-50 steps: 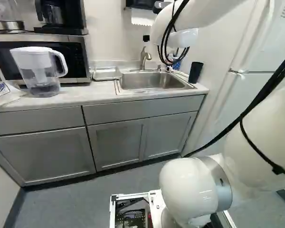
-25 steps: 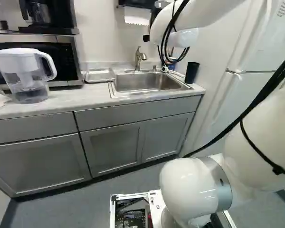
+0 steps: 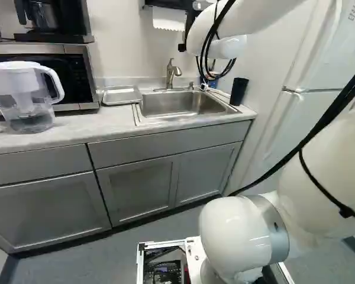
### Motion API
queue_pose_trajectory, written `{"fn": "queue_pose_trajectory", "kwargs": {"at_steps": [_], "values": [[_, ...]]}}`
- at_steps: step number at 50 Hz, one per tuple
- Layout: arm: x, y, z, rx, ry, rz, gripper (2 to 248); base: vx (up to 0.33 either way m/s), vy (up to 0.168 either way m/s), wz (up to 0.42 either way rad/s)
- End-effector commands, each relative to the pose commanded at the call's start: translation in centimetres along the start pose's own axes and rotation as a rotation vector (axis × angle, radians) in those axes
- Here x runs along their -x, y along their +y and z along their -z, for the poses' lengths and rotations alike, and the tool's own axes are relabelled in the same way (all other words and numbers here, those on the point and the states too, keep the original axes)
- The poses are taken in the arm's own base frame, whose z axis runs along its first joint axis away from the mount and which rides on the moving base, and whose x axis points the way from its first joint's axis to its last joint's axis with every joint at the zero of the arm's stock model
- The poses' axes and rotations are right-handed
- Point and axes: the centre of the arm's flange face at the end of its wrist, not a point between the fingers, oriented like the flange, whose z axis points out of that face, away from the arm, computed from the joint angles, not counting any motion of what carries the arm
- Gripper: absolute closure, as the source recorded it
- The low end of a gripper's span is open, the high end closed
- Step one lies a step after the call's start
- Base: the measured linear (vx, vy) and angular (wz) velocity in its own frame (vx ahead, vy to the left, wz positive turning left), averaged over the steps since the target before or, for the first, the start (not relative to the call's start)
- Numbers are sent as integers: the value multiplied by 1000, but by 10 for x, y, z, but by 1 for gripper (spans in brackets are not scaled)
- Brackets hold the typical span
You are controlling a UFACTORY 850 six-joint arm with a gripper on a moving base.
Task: Rinse the cup and place it in the tray
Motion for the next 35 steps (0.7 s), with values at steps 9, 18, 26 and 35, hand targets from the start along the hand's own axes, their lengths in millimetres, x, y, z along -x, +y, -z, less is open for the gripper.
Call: {"fn": "queue_pose_trajectory", "kwargs": {"at_steps": [9,18,26,35], "values": [[0,0,0,0,0,0,3,45,0,-7],[0,0,0,0,0,0,3,47,-1,-9],[0,0,0,0,0,0,3,51,-1,-8],[0,0,0,0,0,0,3,45,-1,-7]]}}
